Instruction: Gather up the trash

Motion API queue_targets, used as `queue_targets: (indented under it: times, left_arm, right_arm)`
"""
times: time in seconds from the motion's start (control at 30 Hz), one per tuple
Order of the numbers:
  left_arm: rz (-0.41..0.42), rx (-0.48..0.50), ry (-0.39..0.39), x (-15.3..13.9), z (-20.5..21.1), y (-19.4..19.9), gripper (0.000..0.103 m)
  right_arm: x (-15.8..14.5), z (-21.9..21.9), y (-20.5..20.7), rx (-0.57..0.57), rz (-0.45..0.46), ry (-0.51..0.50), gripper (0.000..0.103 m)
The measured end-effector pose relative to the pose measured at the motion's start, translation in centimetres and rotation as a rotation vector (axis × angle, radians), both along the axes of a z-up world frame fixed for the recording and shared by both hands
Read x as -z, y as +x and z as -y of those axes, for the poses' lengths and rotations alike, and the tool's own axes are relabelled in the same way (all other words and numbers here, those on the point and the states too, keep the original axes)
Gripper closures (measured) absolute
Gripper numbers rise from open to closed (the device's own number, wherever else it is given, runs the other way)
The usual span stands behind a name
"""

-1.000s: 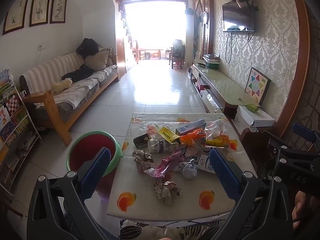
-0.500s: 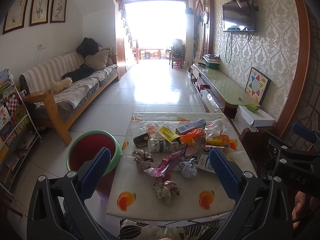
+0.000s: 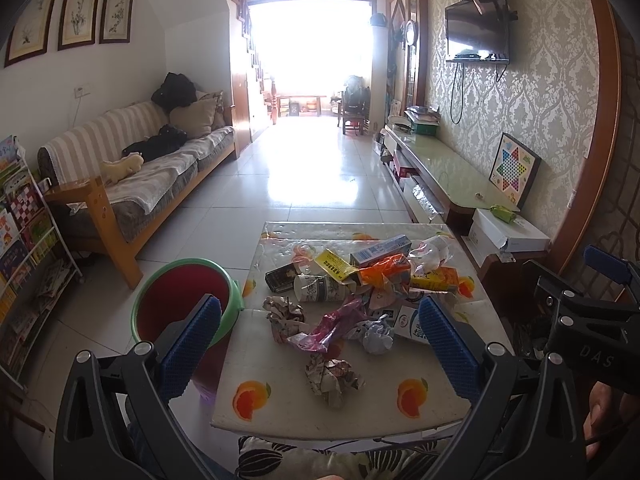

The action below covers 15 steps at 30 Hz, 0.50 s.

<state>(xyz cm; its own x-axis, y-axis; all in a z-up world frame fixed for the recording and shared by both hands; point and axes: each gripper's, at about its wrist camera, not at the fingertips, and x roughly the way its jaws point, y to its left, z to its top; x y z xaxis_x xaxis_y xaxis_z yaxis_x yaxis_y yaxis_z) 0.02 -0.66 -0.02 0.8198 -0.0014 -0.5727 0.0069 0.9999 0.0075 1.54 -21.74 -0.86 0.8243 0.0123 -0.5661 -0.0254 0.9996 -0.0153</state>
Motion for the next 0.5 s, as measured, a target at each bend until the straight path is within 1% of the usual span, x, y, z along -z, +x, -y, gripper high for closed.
queue_targets:
  times: [0.5]
  left_arm:
    - [-0.002,-0.002,-0.002,0.32,0.08,-0.06,0.008]
  right_arm:
    - [0.06,0.03,-0.04,0.000,0.001,-0.002,0.003]
